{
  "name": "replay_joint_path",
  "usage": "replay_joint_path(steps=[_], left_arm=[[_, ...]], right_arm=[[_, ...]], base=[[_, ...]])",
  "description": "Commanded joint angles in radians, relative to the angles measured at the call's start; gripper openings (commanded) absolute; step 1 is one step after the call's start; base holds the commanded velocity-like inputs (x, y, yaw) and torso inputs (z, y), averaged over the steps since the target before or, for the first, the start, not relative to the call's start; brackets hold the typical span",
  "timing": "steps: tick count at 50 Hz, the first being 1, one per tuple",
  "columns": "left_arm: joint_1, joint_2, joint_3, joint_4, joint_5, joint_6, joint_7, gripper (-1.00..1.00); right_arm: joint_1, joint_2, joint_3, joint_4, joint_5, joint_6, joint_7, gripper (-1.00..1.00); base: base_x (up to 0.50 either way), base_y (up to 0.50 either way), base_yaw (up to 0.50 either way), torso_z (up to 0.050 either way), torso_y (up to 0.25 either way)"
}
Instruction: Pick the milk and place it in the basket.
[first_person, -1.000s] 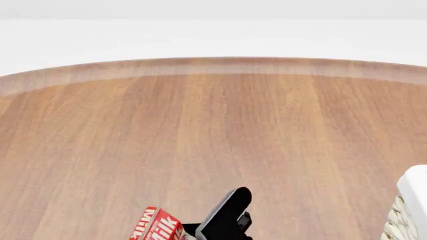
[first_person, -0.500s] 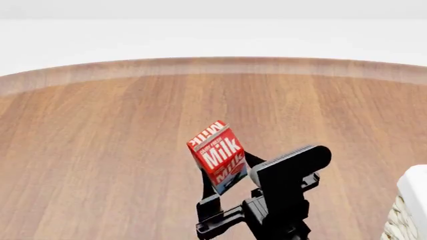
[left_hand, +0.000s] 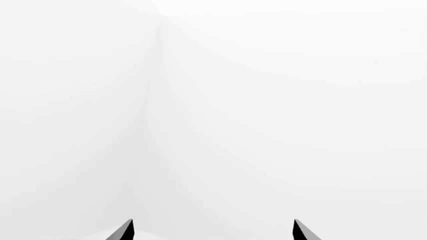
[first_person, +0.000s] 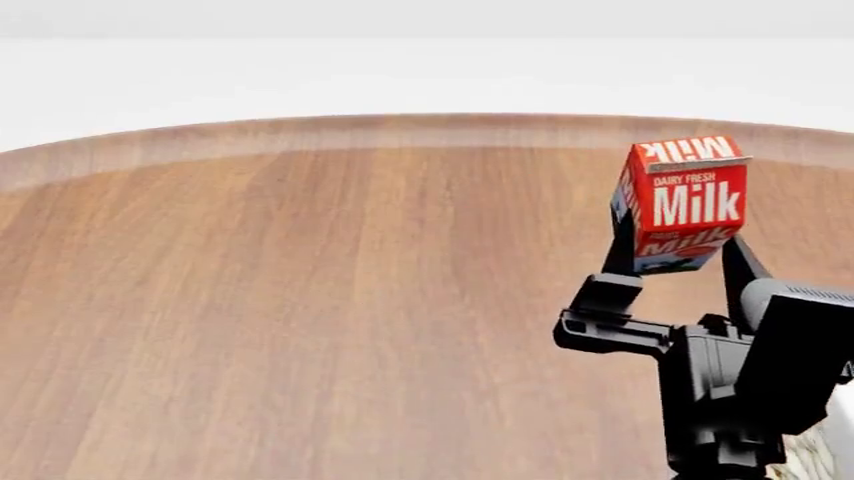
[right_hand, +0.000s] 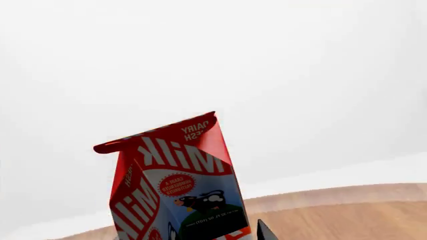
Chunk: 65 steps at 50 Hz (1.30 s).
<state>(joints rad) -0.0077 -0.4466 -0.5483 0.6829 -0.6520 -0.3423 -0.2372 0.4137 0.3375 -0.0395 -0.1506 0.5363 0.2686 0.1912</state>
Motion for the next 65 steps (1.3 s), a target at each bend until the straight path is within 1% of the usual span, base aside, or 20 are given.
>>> replay_joint_path(steps=[1, 17, 18, 20, 21, 25, 28, 31, 32, 35, 36, 38, 41, 45, 49, 53, 55, 56, 58, 65], left_arm=[[0.006, 0.019, -0.012, -0.008, 0.038, 0.025, 0.021, 1.0], [0.006, 0.019, -0.012, -0.008, 0.038, 0.025, 0.021, 1.0], [0.005, 0.019, -0.011, -0.01, 0.038, 0.025, 0.021, 1.0], [0.006, 0.02, -0.009, -0.011, 0.041, 0.026, 0.021, 1.0], [0.006, 0.02, -0.009, -0.01, 0.04, 0.026, 0.021, 1.0], [0.007, 0.017, -0.012, -0.008, 0.037, 0.025, 0.019, 1.0], [0.009, 0.016, -0.014, -0.006, 0.037, 0.025, 0.017, 1.0], [0.01, 0.016, -0.014, -0.004, 0.036, 0.024, 0.016, 1.0], [0.01, 0.015, -0.013, -0.004, 0.037, 0.024, 0.016, 1.0], [0.011, 0.014, -0.015, -0.003, 0.035, 0.023, 0.015, 1.0], [0.011, 0.013, -0.017, -0.003, 0.033, 0.023, 0.014, 1.0], [0.01, 0.013, -0.016, -0.004, 0.033, 0.023, 0.013, 1.0], [0.01, 0.013, -0.014, -0.003, 0.034, 0.024, 0.013, 1.0], [0.01, 0.013, -0.014, -0.004, 0.033, 0.024, 0.013, 1.0], [0.01, 0.012, -0.013, -0.004, 0.033, 0.025, 0.013, 1.0], [0.011, 0.011, -0.012, -0.004, 0.032, 0.025, 0.013, 1.0], [0.011, 0.011, -0.012, -0.003, 0.032, 0.025, 0.013, 1.0], [0.012, 0.01, -0.012, -0.002, 0.032, 0.025, 0.012, 1.0], [0.012, 0.01, -0.012, -0.002, 0.031, 0.025, 0.013, 1.0], [0.013, 0.008, -0.014, 0.0, 0.029, 0.027, 0.013, 1.0]], right_arm=[[0.004, -0.067, 0.053, 0.093, -0.085, -0.152, -0.026, -1.0], [0.004, -0.064, 0.049, 0.094, -0.081, -0.154, -0.023, -1.0], [0.034, -0.021, 0.062, 0.033, -0.045, -0.081, -0.014, -1.0], [0.061, 0.021, 0.067, -0.018, -0.031, -0.027, -0.007, -1.0], [0.099, 0.076, 0.101, -0.087, 0.041, 0.076, 0.011, -1.0], [0.175, 0.212, 0.164, -0.184, 0.167, 0.251, 0.014, -1.0], [0.202, 0.374, 0.193, -0.259, 0.227, 0.34, -0.06, -1.0], [0.221, 0.433, 0.244, -0.284, 0.288, 0.389, -0.067, -1.0], [0.242, 0.481, 0.283, -0.291, 0.346, 0.434, -0.074, -1.0], [0.25, 0.542, 0.311, -0.301, 0.383, 0.461, -0.112, -1.0], [0.258, 0.588, 0.333, -0.305, 0.388, 0.474, -0.126, -1.0], [0.264, 0.618, 0.364, -0.299, 0.446, 0.503, -0.154, -1.0], [0.269, 0.688, 0.385, -0.282, 0.442, 0.517, -0.195, -1.0], [0.292, 0.744, 0.417, -0.238, 0.485, 0.549, -0.236, -1.0], [0.312, 0.807, 0.398, -0.185, 0.487, 0.57, -0.291, -1.0], [0.352, 0.843, 0.327, -0.132, 0.46, 0.572, -0.323, -1.0], [0.372, 0.847, 0.303, -0.11, 0.455, 0.569, -0.337, -1.0], [0.398, 0.858, 0.256, -0.083, 0.431, 0.574, -0.342, -1.0], [0.42, 0.863, 0.219, -0.064, 0.411, 0.573, -0.35, -1.0], [0.53, 0.852, 0.082, 0.025, 0.344, 0.583, -0.388, -1.0]], base=[[0.0, 0.0, 0.0, 0.0, 0.0], [0.0, 0.0, 0.0, 0.0, 0.002], [0.0, 0.0, 0.0, 0.0, 0.0], [0.0, 0.0, 0.0, 0.0, 0.0], [0.0, 0.0, 0.0, 0.0, 0.01], [0.0, 0.0, 0.0, 0.0, 0.0], [0.0, 0.0, 0.0, 0.0, 0.003], [0.0, 0.0, 0.0, 0.0, 0.0], [0.0, 0.0, 0.0, 0.0, 0.01], [0.0, 0.0, 0.0, 0.007, 0.0], [0.0, 0.0, 0.0, 0.0, 0.0], [0.0, 0.0, 0.0, 0.0, 0.0], [0.0, 0.0, 0.0, 0.0, 0.003], [0.0, 0.0, 0.0, 0.0, 0.0], [0.0, 0.0, 0.0, 0.0, 0.0], [0.0, 0.0, 0.0, 0.0, 0.003], [0.0, 0.0, 0.0, 0.0, 0.0], [0.0, 0.0, 0.0, 0.0, 0.0], [0.0, 0.0, 0.0, 0.0, 0.0], [0.0, 0.0, 0.0, 0.0, 0.001]])
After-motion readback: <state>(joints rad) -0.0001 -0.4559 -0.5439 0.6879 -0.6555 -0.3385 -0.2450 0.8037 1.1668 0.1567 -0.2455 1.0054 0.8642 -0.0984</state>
